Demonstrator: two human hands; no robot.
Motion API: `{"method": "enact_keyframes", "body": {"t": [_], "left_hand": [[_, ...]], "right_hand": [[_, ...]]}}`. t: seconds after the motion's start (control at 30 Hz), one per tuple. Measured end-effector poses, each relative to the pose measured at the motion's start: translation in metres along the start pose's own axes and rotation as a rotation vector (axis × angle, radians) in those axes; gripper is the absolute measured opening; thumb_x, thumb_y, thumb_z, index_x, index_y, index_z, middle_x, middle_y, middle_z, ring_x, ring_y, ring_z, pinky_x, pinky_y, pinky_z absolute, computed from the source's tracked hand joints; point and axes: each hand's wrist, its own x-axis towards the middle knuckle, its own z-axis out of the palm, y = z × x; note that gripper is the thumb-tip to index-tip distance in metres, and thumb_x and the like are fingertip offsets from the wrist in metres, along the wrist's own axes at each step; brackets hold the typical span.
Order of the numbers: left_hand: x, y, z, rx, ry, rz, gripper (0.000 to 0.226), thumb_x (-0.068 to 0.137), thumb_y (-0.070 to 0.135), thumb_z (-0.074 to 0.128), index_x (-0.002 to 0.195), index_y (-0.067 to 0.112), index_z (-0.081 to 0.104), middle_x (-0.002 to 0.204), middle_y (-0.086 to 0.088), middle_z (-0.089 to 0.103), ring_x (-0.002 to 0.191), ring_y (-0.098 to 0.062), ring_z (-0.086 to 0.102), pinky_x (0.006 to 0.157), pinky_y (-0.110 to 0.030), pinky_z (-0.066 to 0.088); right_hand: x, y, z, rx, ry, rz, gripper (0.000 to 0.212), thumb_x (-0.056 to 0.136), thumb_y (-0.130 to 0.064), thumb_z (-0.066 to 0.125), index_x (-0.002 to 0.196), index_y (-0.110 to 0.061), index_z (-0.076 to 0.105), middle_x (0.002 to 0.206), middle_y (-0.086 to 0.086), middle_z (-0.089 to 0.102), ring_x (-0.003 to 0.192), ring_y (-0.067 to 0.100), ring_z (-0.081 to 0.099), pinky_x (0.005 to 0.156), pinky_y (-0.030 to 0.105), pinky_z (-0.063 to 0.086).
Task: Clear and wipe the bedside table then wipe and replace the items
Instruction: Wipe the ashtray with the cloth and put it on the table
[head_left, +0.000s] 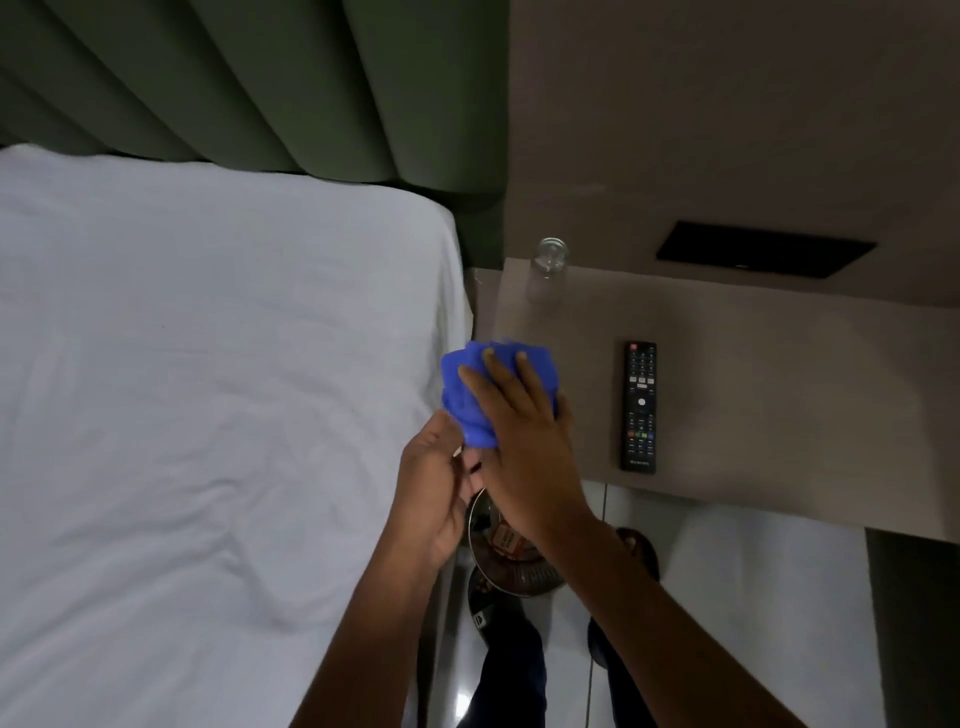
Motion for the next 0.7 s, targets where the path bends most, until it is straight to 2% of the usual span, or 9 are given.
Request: {"method": "enact_keyframes", "body": {"t": [0.1, 0.17, 0.2, 0.23, 0.3, 0.37, 0.47, 0.57, 0.7], "left_hand": [[0.01, -0.006, 0.012, -0.003, 0.022, -0.055, 0.033, 0.101, 0.008, 0.032, 0.115, 0.009, 0.062, 0.085, 0.0, 0.069, 0.068, -0.008, 0.069, 0.059, -0.019, 0.057], [0.018, -0.009, 0.019, -0.01, 0.046, -0.043, 0.032, 0.103, 0.015, 0.029, 0.102, 0.014, 0.061, 0.076, 0.005, 0.069, 0.06, -0.004, 0.067, 0.053, -0.018, 0.056], [0.019, -0.006, 0.025, -0.036, 0.063, -0.042, 0.033, 0.103, 0.019, 0.03, 0.098, 0.015, 0.062, 0.078, 0.002, 0.071, 0.062, -0.006, 0.068, 0.055, -0.02, 0.057], [0.021, -0.004, 0.031, -0.073, 0.07, -0.03, 0.033, 0.103, 0.025, 0.034, 0.103, 0.014, 0.065, 0.086, -0.004, 0.073, 0.071, -0.011, 0.071, 0.061, -0.023, 0.059], [0.025, 0.001, 0.039, -0.127, 0.071, 0.044, 0.035, 0.101, 0.03, 0.045, 0.128, 0.014, 0.061, 0.107, -0.011, 0.07, 0.094, -0.022, 0.068, 0.074, -0.033, 0.06], [0.028, 0.002, 0.046, -0.037, 0.107, 0.114, 0.036, 0.1, 0.024, 0.047, 0.136, 0.022, 0.055, 0.108, -0.008, 0.067, 0.099, -0.026, 0.062, 0.074, -0.036, 0.06], [0.024, -0.009, 0.062, 0.079, 0.045, 0.109, 0.035, 0.102, 0.02, 0.045, 0.135, 0.024, 0.054, 0.109, -0.003, 0.074, 0.099, -0.025, 0.072, 0.072, -0.037, 0.062], [0.017, -0.024, 0.079, 0.201, -0.019, 0.09, 0.034, 0.102, 0.021, 0.044, 0.134, 0.026, 0.054, 0.113, -0.005, 0.073, 0.097, -0.022, 0.073, 0.071, -0.034, 0.062], [0.028, -0.029, 0.092, 0.188, -0.055, 0.06, 0.037, 0.102, 0.01, 0.042, 0.135, 0.023, 0.053, 0.121, -0.006, 0.07, 0.106, -0.027, 0.07, 0.082, -0.039, 0.061]], "right_hand": [[-0.006, 0.007, -0.005, 0.016, -0.002, -0.094, 0.057, 0.076, -0.028, 0.032, 0.13, -0.024, 0.051, 0.148, -0.004, 0.043, 0.145, 0.019, 0.019, 0.115, 0.056, 0.005], [-0.009, 0.011, -0.014, 0.037, 0.005, -0.092, 0.057, 0.074, -0.027, 0.032, 0.126, -0.023, 0.054, 0.144, -0.006, 0.048, 0.143, 0.015, 0.022, 0.115, 0.051, 0.003], [-0.01, 0.014, -0.018, 0.001, 0.025, -0.103, 0.056, 0.074, -0.028, 0.032, 0.125, -0.023, 0.055, 0.142, -0.006, 0.049, 0.143, 0.015, 0.023, 0.114, 0.052, 0.004], [-0.013, 0.02, -0.023, -0.07, 0.049, -0.122, 0.055, 0.074, -0.028, 0.033, 0.124, -0.024, 0.055, 0.142, -0.006, 0.05, 0.142, 0.017, 0.024, 0.113, 0.054, 0.008], [-0.019, 0.038, -0.03, -0.193, 0.071, -0.123, 0.053, 0.074, -0.026, 0.039, 0.125, -0.027, 0.051, 0.144, -0.007, 0.047, 0.143, 0.02, 0.023, 0.111, 0.06, 0.016], [-0.022, 0.055, -0.036, -0.183, 0.104, -0.043, 0.057, 0.073, -0.021, 0.048, 0.129, -0.03, 0.044, 0.148, -0.004, 0.041, 0.144, 0.022, 0.019, 0.108, 0.066, 0.023], [-0.016, 0.074, -0.05, -0.073, 0.193, 0.115, 0.058, 0.077, -0.027, 0.04, 0.135, -0.029, 0.038, 0.15, 0.003, 0.04, 0.144, 0.024, 0.019, 0.104, 0.066, 0.03], [-0.008, 0.087, -0.055, -0.076, 0.158, 0.126, 0.061, 0.075, -0.025, 0.05, 0.136, -0.024, 0.041, 0.15, 0.007, 0.04, 0.143, 0.029, 0.021, 0.103, 0.07, 0.028], [-0.012, 0.095, -0.055, -0.053, 0.073, 0.037, 0.06, 0.079, -0.026, 0.047, 0.139, -0.029, 0.039, 0.154, -0.006, 0.032, 0.147, 0.017, 0.01, 0.112, 0.064, 0.014]]}}
